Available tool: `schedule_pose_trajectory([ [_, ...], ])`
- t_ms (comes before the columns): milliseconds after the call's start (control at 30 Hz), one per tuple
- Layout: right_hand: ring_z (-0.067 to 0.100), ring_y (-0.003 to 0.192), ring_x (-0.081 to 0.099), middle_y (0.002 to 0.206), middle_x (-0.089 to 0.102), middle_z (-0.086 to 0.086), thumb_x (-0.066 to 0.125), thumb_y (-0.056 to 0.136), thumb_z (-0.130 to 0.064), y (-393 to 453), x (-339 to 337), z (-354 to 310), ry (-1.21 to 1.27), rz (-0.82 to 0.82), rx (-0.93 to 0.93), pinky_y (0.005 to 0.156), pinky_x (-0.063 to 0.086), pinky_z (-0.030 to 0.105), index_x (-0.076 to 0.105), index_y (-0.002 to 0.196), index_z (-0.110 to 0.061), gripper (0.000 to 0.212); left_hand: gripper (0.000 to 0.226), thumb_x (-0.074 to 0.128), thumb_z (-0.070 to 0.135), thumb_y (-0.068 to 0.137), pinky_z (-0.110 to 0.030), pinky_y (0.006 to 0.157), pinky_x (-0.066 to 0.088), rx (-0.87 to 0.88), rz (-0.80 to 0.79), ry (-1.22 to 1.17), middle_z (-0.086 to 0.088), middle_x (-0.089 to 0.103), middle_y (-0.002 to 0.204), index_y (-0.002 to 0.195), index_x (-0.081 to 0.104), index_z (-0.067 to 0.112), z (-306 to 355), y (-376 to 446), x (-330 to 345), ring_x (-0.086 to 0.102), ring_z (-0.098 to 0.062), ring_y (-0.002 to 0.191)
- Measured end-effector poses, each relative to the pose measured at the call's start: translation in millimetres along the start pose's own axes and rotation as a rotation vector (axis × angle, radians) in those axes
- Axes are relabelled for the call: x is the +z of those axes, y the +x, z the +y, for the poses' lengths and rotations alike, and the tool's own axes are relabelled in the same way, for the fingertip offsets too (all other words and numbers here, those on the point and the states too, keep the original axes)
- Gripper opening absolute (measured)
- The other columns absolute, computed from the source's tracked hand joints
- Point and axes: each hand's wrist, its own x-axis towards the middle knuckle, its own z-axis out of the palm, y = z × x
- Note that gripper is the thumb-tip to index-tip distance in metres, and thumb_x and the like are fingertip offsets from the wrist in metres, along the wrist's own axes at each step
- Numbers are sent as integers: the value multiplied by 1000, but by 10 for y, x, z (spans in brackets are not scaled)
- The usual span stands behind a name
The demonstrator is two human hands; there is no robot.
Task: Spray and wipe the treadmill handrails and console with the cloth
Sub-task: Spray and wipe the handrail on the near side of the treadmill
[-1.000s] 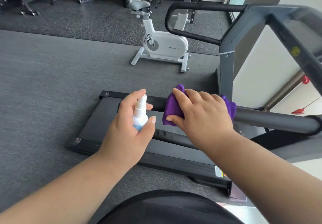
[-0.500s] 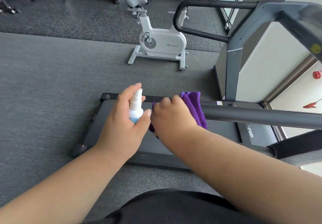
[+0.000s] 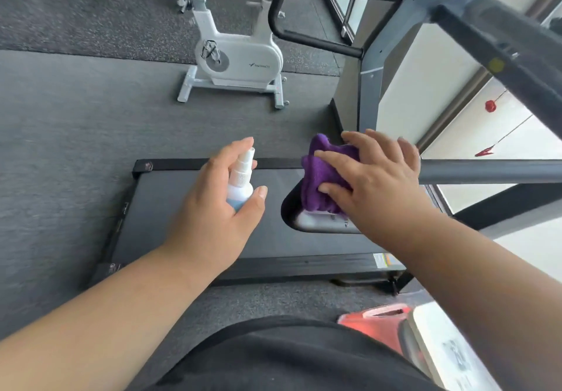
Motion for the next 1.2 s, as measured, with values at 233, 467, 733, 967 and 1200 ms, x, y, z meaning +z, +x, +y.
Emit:
schedule_pose_trajectory([
  [233,35,130,41,133,54,4,56,89,-51,-29,167,-435,-206,-5,-46,111,20,60,61,126,-29,43,58,62,36,87,-20,92,43,2,-87,-23,14,55,132,132,31,56,-66,-79,-44,55,-5,116],
  [467,41,135,31,136,46,11,40,95,-30,-74,672,-913,-737,-404,-464,118,10,57,50,137,-11,47,57,56,45,85,-42,93,51,85,-158,-34,8,55,130,135,30,54,-68,-141,-49,58,-11,116],
  [733,30,125,47,127,59,-1,48,92,-43,26,202,-456,-226,-21,-133,109,25,50,61,124,-27,37,57,58,43,86,-12,89,43,88,-145,-42,12,57,124,134,31,54,-93,-122,-112,57,-3,110],
  [967,32,118,51,130,60,3,30,96,-50,14,-71,66,16,-17,199,106,32,47,61,124,-23,50,58,60,42,87,-14,93,43,77,-153,-61,15,55,132,136,31,54,-110,-86,-73,53,0,119],
  [1200,27,115,56,109,67,-5,43,93,-50,89,166,-524,-159,-19,-49,109,28,49,74,103,-28,39,59,64,38,86,-14,96,42,89,-141,-84,13,58,132,135,33,52,36,7,98,53,-1,120],
])
